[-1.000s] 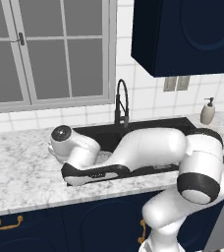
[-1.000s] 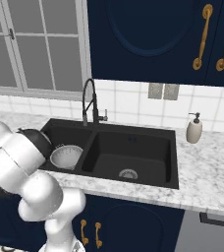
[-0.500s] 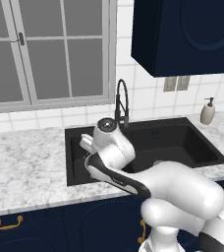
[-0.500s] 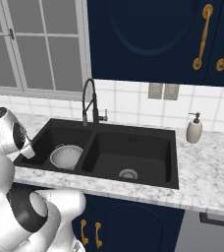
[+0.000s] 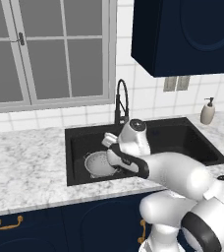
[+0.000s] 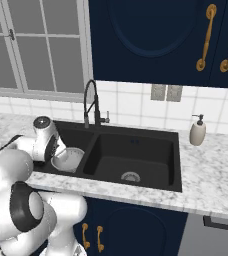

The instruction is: Put the colander in the sink, put the kiwi in the colander, and turn on the sink faucet and pour water over the colander.

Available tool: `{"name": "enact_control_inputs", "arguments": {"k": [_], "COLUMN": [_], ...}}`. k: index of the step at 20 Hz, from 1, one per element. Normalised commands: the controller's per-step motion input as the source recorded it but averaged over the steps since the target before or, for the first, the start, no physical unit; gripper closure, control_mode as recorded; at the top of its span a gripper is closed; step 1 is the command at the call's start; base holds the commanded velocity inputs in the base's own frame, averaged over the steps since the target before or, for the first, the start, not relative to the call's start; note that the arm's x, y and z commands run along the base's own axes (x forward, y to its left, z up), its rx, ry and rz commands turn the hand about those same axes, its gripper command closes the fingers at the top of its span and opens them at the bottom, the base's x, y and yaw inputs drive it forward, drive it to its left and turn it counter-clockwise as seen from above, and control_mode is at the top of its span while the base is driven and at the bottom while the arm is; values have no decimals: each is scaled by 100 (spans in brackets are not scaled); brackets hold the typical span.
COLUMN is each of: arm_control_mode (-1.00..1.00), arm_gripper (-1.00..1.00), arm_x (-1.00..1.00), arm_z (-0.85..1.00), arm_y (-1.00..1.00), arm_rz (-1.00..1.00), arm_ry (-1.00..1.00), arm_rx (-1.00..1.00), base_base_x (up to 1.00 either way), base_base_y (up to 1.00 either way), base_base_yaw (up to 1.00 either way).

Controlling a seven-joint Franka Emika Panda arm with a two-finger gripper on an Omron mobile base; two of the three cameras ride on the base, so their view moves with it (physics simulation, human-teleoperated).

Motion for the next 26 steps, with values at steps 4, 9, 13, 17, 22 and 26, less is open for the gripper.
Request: {"name": "enact_control_inputs", "arguments": {"k": [4, 9, 13, 17, 22, 26], "arm_control_mode": [-100, -100, -100, -100, -100, -100], "arm_gripper": [100, 100, 100, 100, 100, 100], "arm_x": [86, 56, 16, 0, 0, 0], "arm_z": [0, 0, -23, -57, -63, -61], "arm_y": [8, 41, 34, 0, 0, -8], "arm_rz": [1, 0, 0, 0, 0, 0], "arm_ry": [25, 23, 10, 4, 1, 0], "arm_rx": [-10, -22, -17, -5, -1, 0], "base_base_x": [0, 0, 0, 0, 0, 0], "base_base_y": [0, 0, 0, 0, 0, 0], "base_base_yaw": [0, 0, 0, 0, 0, 0]}}
